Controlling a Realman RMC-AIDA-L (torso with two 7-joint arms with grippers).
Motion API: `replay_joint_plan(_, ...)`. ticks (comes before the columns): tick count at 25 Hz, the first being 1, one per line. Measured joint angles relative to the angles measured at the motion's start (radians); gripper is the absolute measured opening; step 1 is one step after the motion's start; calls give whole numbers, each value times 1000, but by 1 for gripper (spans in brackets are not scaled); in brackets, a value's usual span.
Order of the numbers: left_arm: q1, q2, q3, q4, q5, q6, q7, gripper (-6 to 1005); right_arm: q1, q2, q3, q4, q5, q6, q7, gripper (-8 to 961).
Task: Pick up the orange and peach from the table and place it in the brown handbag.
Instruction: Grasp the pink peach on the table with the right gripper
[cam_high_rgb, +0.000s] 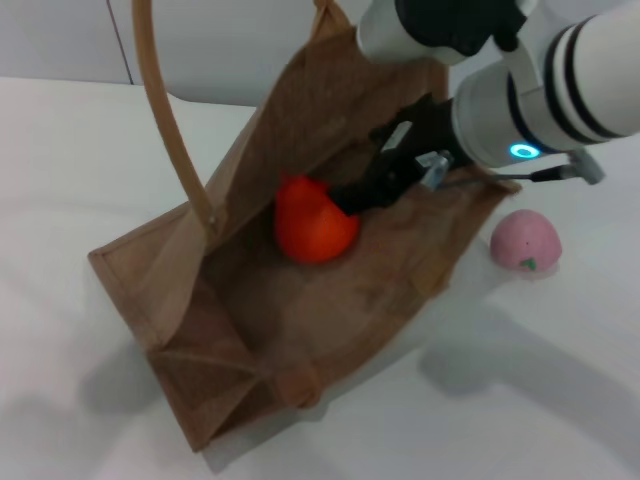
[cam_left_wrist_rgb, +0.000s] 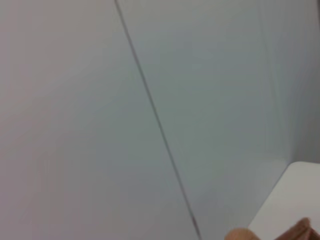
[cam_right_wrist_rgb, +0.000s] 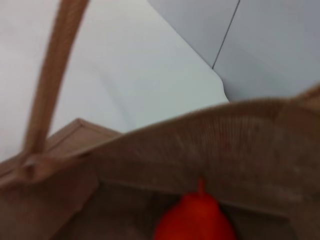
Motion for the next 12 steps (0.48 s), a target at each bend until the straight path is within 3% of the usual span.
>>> replay_joint_plan(8,30,1,-30,2,13,29,-6,120,-125,1,25,-357,-197,238,63,827)
replay_joint_plan(12,38,1,-40,12,13,27,-7,120,-164,0,25,-396,-279,260,72,827)
